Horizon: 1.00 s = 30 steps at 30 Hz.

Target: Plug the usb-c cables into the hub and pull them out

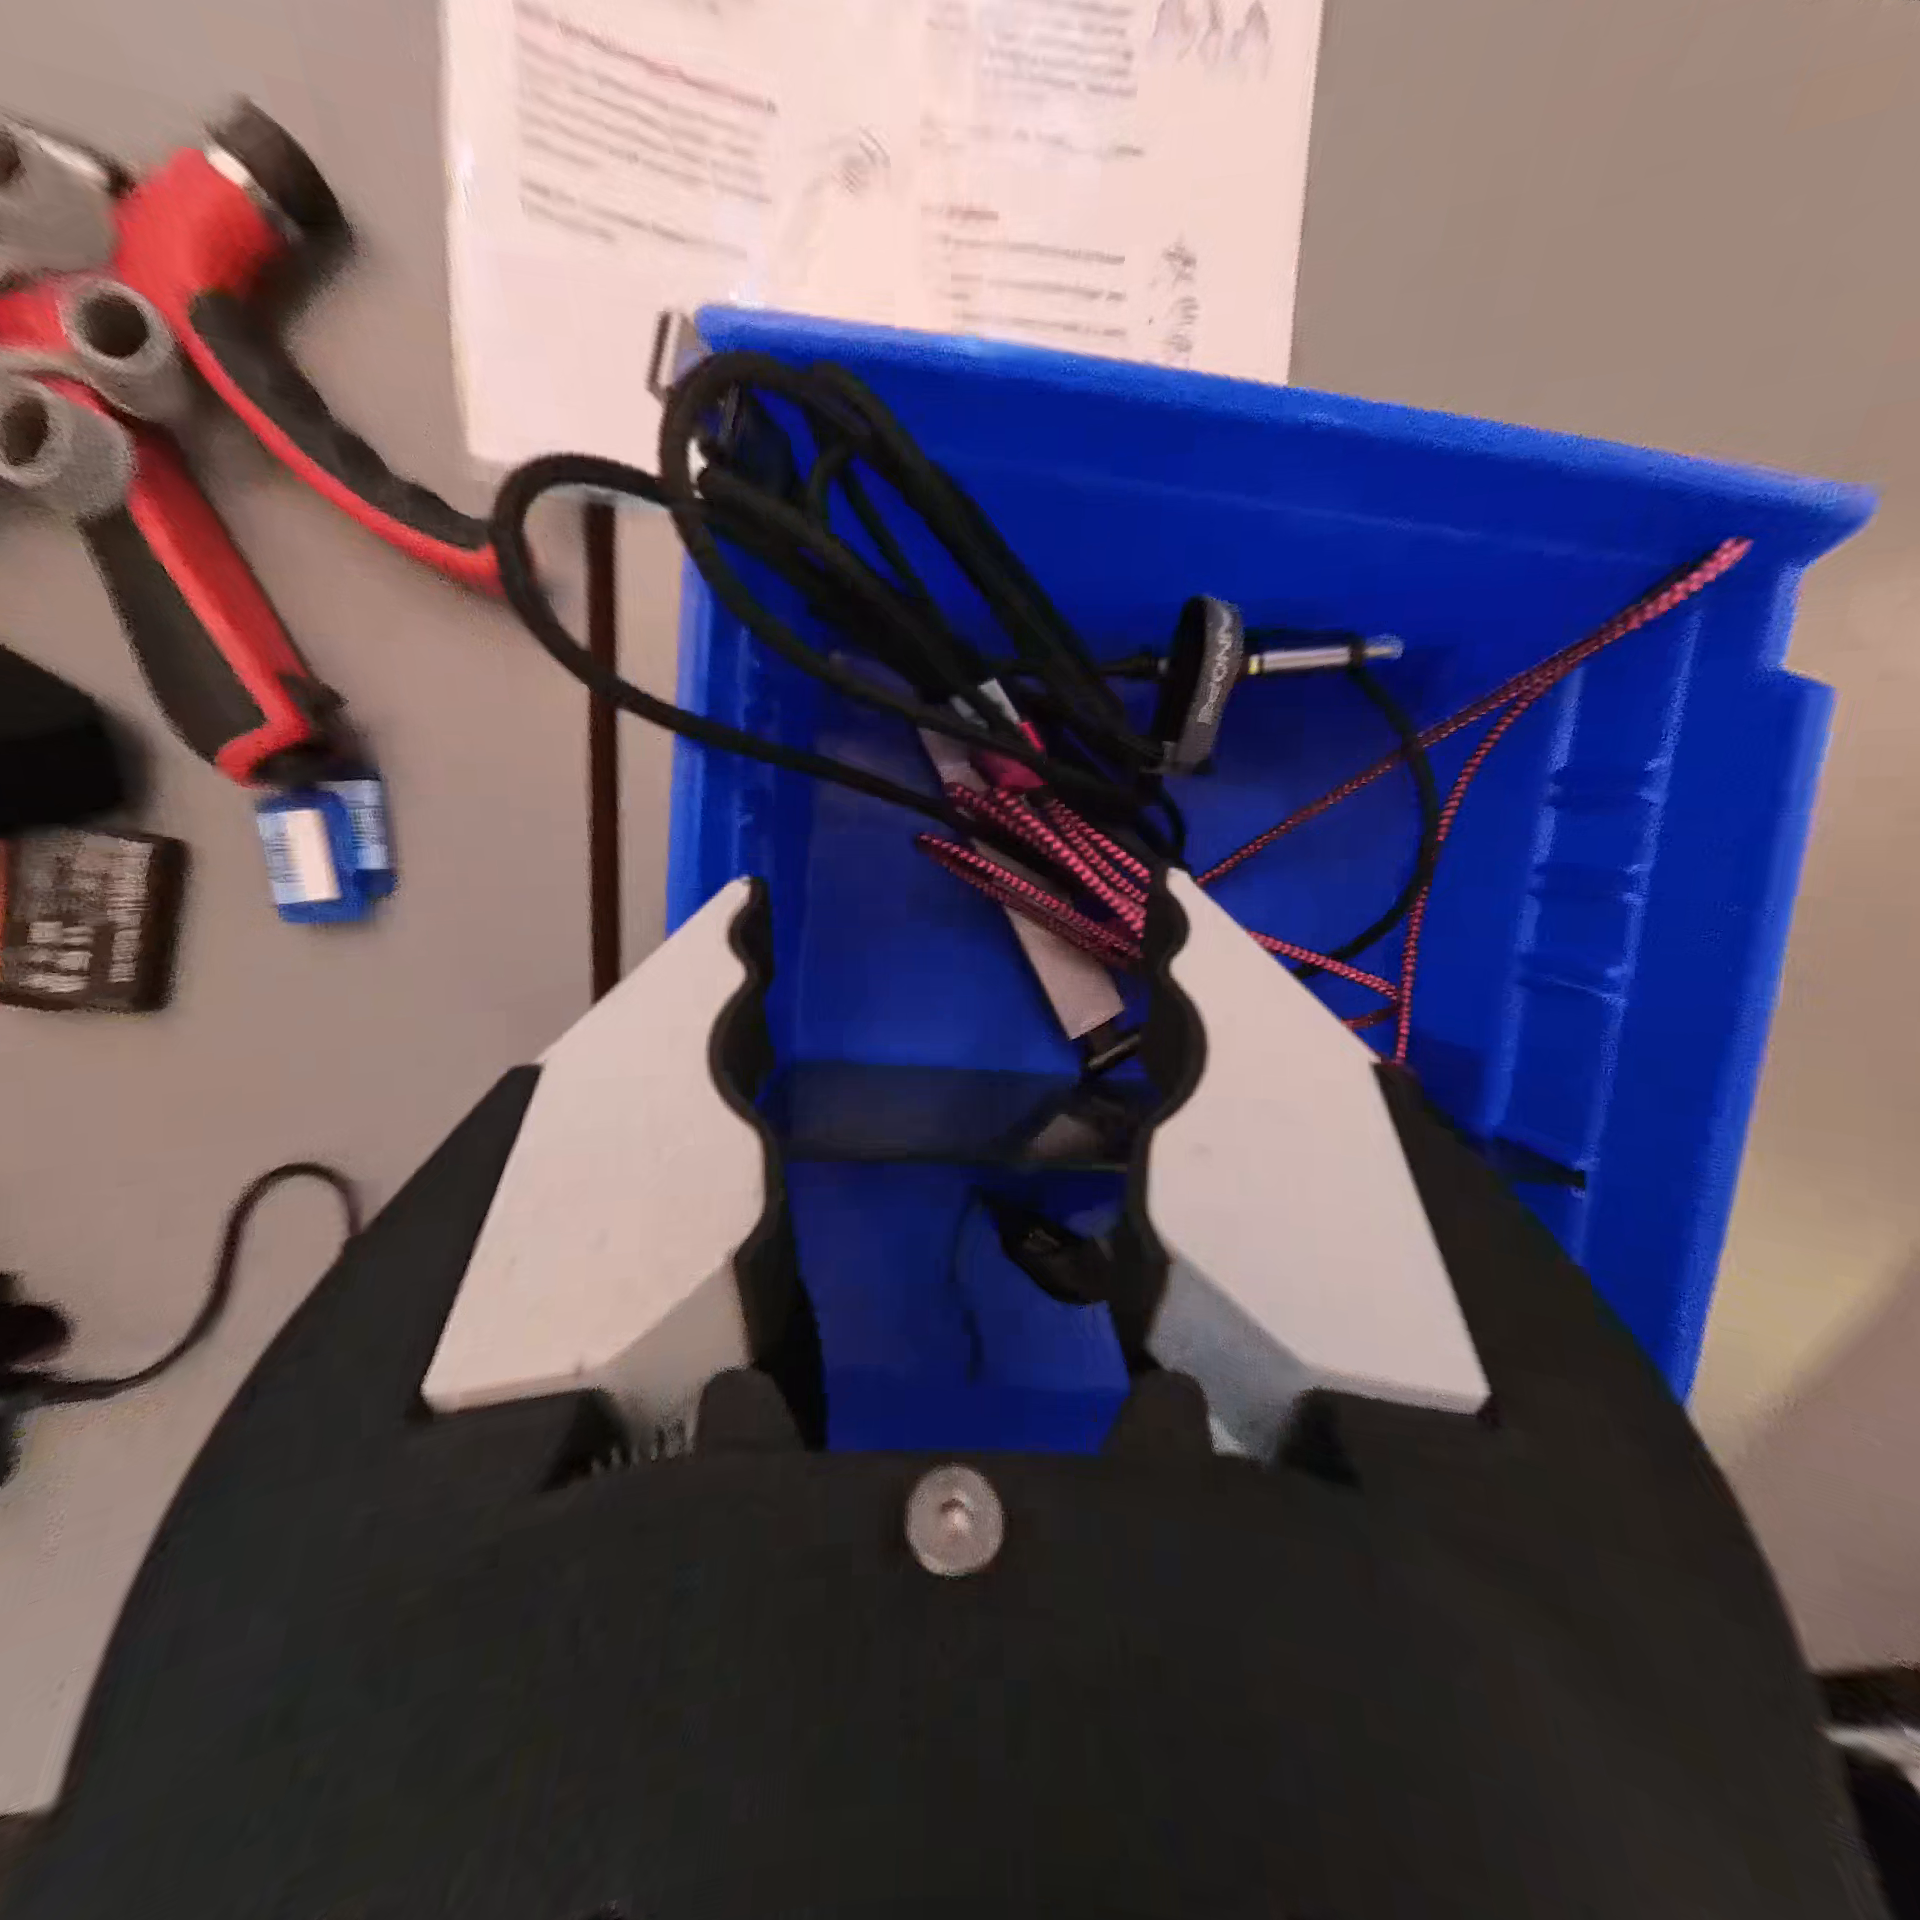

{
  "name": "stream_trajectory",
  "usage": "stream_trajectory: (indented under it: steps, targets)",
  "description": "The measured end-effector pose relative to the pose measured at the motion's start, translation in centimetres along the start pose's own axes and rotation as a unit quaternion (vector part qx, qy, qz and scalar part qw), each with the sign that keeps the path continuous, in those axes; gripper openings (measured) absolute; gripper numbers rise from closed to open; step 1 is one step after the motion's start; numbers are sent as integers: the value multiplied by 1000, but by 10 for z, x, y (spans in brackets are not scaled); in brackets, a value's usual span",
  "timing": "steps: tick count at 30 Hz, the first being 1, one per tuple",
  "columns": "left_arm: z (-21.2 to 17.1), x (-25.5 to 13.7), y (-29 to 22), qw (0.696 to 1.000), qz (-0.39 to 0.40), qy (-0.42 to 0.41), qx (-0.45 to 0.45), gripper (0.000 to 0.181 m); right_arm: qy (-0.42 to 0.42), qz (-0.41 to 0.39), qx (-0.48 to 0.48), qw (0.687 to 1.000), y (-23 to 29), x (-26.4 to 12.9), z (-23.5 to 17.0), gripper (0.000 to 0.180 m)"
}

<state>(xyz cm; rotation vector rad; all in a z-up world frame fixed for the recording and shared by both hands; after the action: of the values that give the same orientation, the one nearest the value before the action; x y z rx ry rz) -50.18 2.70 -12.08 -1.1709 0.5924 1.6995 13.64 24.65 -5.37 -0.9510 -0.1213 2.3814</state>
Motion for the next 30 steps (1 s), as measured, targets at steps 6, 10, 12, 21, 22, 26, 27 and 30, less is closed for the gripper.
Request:
stream_trajectory:
  steps: [6,10,12,21,22,26,27,30]
  targets:
    - [11,33,-7,998,-43,35,-29,61,-32,49,-6,998,27,11,9,29]
    - [26,41,-7,998,-47,4,-47,40,-40,64,-1,997,33,16,8,29]
    - [32,41,-6,996,-62,-30,-53,11,-48,76,1,996,38,17,8,28]
    - [50,0,-25,986,-59,-156,17,4,-63,109,-4,992,57,22,12,26]
    - [50,-7,-28,984,-57,-164,27,4,-65,112,-5,992,60,22,14,25]
    - [54,-37,-43,976,-43,-203,67,3,-77,134,-8,988,73,26,23,24]
    - [56,-45,-47,972,-54,-217,69,3,-80,140,-9,987,76,27,26,24]
    - [56,-60,-53,967,-56,-232,90,3,-79,154,-13,985,85,35,29,23]
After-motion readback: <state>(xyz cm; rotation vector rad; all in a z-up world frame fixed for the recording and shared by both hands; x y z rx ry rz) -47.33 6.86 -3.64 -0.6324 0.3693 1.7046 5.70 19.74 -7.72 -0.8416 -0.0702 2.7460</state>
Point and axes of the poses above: each gripper's, where its closed fingertips meet, x out along the fingers, z out of its top, y = z × x across the jaws, the point moved 4 cm from there along -x, back along the fingers
